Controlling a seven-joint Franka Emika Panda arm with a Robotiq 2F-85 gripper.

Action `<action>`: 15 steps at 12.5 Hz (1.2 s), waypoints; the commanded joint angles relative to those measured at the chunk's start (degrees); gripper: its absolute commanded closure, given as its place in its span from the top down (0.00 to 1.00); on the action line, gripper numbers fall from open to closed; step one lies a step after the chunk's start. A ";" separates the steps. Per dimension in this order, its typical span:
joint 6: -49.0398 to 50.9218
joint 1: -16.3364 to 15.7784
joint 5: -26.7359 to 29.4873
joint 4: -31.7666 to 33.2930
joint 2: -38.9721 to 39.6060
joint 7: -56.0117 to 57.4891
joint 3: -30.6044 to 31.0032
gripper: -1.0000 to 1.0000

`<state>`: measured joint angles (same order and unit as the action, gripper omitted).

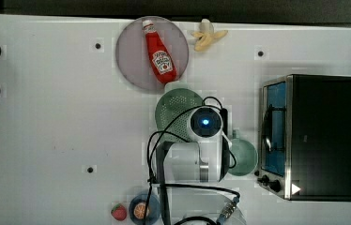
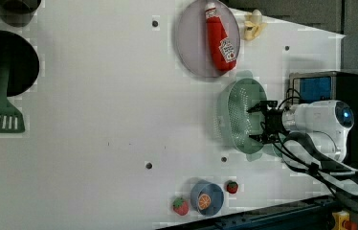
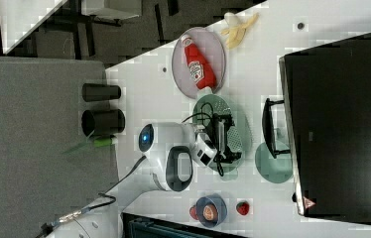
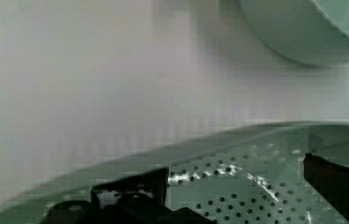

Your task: Drag strainer left to right.

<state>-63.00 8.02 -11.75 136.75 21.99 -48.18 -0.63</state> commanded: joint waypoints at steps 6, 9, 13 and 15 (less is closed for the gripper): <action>21.32 0.12 3.02 -3.99 -25.32 22.47 6.75 1.00; 38.35 0.15 11.26 -9.05 -35.58 31.81 6.48 1.00; 52.95 0.19 11.87 -16.67 -43.74 43.42 6.09 1.00; 61.07 0.19 12.00 -19.09 -44.61 43.34 5.78 1.00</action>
<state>-2.61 7.23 -0.47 114.93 -27.50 -9.57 5.44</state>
